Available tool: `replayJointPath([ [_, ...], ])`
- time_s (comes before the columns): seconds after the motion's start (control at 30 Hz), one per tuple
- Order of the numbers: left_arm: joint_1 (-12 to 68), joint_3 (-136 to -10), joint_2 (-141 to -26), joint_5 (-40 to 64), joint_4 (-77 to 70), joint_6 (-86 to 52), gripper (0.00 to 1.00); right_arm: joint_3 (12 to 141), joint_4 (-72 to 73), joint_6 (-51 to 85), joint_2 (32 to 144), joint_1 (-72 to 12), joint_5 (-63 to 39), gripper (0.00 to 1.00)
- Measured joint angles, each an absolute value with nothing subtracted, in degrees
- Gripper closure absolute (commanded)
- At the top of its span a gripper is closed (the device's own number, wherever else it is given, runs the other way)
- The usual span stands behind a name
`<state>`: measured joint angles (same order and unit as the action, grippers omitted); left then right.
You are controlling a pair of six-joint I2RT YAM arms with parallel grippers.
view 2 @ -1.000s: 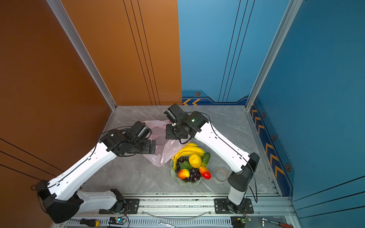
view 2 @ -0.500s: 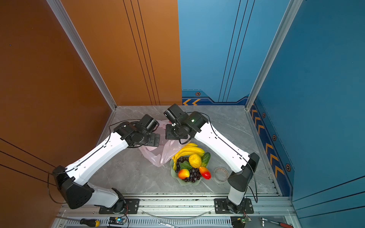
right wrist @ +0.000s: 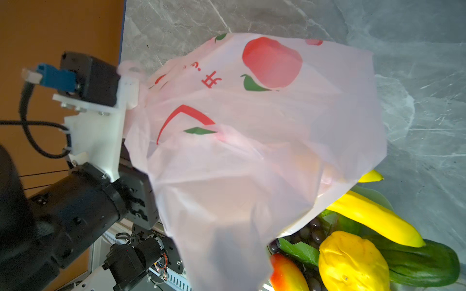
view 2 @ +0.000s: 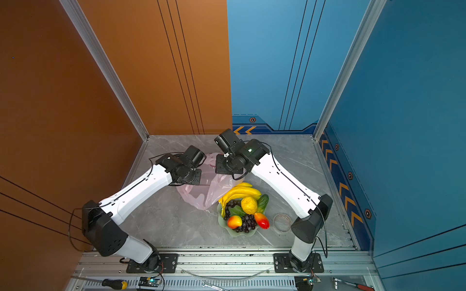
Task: Place the fruits into the plastic bag
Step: Open the plastic bag at the center of the table, then shake the plastic bag at the center of the table.
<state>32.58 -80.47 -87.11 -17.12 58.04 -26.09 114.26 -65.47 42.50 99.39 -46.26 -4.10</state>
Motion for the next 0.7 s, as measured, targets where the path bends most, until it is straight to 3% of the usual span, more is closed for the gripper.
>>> replayJointPath([
  [0.3, 25.04, -87.64, -78.61, -7.81, 62.94, -26.83, 1.00, 114.80, -65.43, 42.48, 100.49, -44.60, -4.75, 1.00],
  [0.47, 12.78, -89.86, -77.54, 3.44, 65.78, -29.19, 1.00, 121.10, -66.37, 41.15, 106.19, -41.36, -4.97, 1.00],
  [0.57, 9.65, -105.27, -87.57, 6.85, 69.45, -30.37, 1.00, 139.94, -68.01, 38.76, 117.69, -38.59, -4.16, 1.00],
  [0.63, 10.41, -122.98, -96.29, 7.73, 69.63, -30.72, 1.00, 153.60, -65.84, 36.77, 124.46, -37.36, -2.81, 1.00],
  [0.7, 12.25, -142.65, -103.55, 7.86, 68.69, -30.94, 1.00, 156.90, -60.71, 33.78, 124.66, -37.06, -0.43, 1.00],
])
